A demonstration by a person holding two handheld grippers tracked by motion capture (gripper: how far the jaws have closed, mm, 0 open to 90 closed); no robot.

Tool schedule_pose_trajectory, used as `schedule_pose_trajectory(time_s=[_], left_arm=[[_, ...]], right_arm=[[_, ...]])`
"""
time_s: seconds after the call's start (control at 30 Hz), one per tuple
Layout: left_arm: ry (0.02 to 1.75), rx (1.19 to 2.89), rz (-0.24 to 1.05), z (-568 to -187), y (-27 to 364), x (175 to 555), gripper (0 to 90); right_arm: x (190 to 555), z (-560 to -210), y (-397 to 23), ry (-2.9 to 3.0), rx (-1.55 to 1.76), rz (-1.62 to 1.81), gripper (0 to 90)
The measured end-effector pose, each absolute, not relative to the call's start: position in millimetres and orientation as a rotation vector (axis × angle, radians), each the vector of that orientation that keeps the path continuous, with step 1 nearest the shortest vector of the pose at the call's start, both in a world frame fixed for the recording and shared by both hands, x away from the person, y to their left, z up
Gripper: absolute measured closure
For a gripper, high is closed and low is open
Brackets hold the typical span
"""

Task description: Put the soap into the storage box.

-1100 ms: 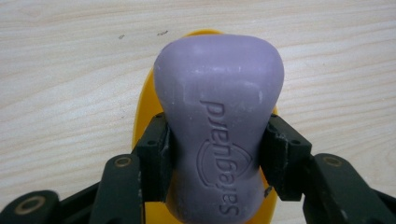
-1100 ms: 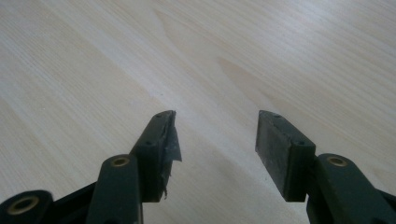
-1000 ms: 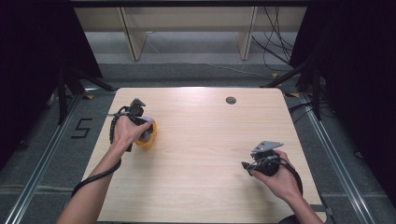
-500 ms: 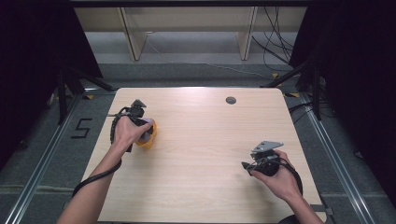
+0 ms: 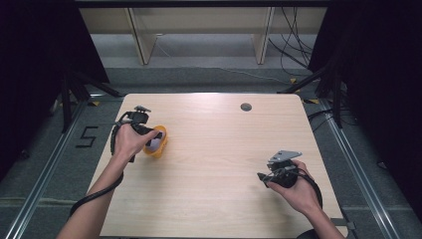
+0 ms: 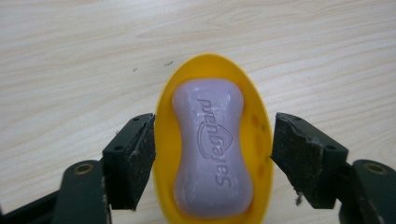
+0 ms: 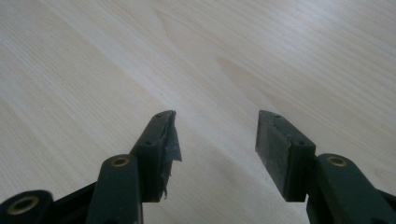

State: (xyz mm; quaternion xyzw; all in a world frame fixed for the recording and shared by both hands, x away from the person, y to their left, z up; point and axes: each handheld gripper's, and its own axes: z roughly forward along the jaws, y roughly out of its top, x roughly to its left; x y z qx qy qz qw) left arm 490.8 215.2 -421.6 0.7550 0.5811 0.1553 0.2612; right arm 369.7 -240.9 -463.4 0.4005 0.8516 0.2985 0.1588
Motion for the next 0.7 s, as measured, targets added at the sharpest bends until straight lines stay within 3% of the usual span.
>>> schedule_pose_trajectory(time_s=[0.7], left_arm=[[1.401,2.037,0.478,-421.1,235.7,411.7,27.2]], right_arm=[[369.9,-463.1,-240.8,2.432,1.147,0.852,47.8]])
